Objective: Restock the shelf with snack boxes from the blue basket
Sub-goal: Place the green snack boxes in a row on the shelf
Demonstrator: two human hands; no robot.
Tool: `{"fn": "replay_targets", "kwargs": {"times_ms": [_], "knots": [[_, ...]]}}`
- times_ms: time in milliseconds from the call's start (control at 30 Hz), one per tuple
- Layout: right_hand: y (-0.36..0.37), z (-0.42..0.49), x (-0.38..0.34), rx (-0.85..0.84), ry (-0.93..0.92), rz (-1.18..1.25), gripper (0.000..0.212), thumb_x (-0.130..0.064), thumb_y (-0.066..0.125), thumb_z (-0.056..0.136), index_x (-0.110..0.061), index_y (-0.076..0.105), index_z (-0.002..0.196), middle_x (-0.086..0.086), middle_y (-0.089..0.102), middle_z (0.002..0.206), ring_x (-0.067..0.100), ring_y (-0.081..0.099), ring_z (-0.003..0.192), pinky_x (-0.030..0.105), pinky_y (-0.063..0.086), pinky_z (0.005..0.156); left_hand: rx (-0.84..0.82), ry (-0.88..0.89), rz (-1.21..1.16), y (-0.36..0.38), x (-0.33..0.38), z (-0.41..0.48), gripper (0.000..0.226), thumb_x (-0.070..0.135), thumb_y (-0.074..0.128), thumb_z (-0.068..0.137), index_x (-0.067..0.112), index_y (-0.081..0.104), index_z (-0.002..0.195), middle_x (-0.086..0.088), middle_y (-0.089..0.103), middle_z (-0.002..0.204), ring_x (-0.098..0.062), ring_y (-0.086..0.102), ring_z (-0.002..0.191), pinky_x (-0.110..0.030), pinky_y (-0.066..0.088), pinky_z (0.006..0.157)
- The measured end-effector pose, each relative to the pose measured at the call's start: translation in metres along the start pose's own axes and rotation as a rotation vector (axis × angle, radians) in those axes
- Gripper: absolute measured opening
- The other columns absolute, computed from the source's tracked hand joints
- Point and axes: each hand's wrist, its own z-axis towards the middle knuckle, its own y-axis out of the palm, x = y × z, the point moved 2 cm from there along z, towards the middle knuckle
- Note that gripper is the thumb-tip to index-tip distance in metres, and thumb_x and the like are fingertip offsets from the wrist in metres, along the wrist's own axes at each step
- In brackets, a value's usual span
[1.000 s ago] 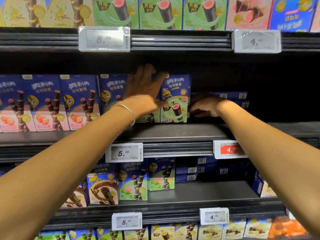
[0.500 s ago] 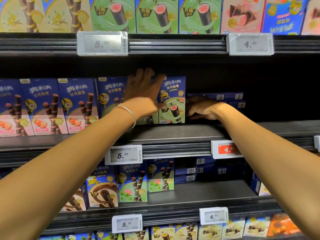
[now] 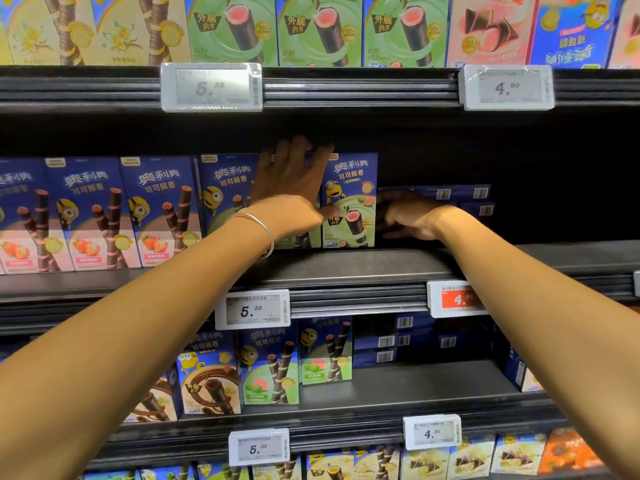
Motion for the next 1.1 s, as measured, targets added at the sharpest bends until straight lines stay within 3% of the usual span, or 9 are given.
{"fn": "replay_targets", "kwargs": {"times_ms": [200,367,500,600,900,1100], "knots": [[0.000,-0.002,0.000,-0.028,-0.014,0.074,0.039,0.002,0.047,0.086,-0.029,0.065,0.102,-0.008,0.078,0.085,0.009,0.076,0.079,0.038,0.053,0.077,-0.005,0.013,0.006,-0.002,0.001,0.000,0.098,0.062,0.076,0.084,0.023,0.027,0.160,-0.014,0.036,0.153,-0.039,0.037,0.141,-0.051,0.033,0.117],[-0.001,0.002,-0.001,0.057,0.036,0.136,0.037,0.007,0.042,0.094,-0.021,0.062,0.106,0.006,0.069,0.113,0.022,0.067,0.101,0.038,0.056,0.078,-0.015,0.017,0.009,-0.001,0.000,0.000,0.096,0.063,0.075,0.085,0.024,0.027,0.159,-0.014,0.036,0.153,-0.038,0.036,0.142,-0.051,0.034,0.116],[-0.003,0.002,-0.006,0.144,0.057,0.165,0.028,-0.004,0.045,0.099,-0.018,0.062,0.114,0.006,0.067,0.114,0.022,0.065,0.103,0.035,0.053,0.067,-0.010,0.018,0.015,0.001,-0.001,-0.001,0.097,0.064,0.075,0.084,0.023,0.029,0.159,-0.015,0.037,0.153,-0.039,0.038,0.141,-0.051,0.034,0.116],[-0.003,0.004,-0.010,0.184,0.054,0.209,0.031,-0.008,0.046,0.100,-0.016,0.060,0.127,0.008,0.066,0.122,0.024,0.065,0.102,0.036,0.054,0.067,0.001,0.019,0.020,0.003,-0.001,0.000,0.098,0.064,0.076,0.083,0.023,0.029,0.159,-0.015,0.037,0.152,-0.039,0.038,0.139,-0.050,0.034,0.115],[0.006,-0.004,-0.014,0.150,0.037,0.307,0.023,-0.014,0.044,0.102,-0.016,0.062,0.115,0.009,0.069,0.118,0.028,0.066,0.108,0.041,0.057,0.075,-0.021,0.014,0.002,0.005,-0.001,0.001,0.100,0.064,0.077,0.084,0.022,0.027,0.160,-0.015,0.035,0.154,-0.039,0.036,0.142,-0.050,0.033,0.117],[0.013,-0.007,-0.017,0.124,0.037,0.370,0.020,-0.012,0.041,0.105,-0.016,0.061,0.105,0.009,0.071,0.107,0.025,0.067,0.100,0.038,0.057,0.064,-0.027,0.007,-0.019,0.004,0.000,0.000,0.101,0.062,0.078,0.084,0.022,0.027,0.161,-0.015,0.034,0.155,-0.038,0.035,0.143,-0.049,0.033,0.117]]}}
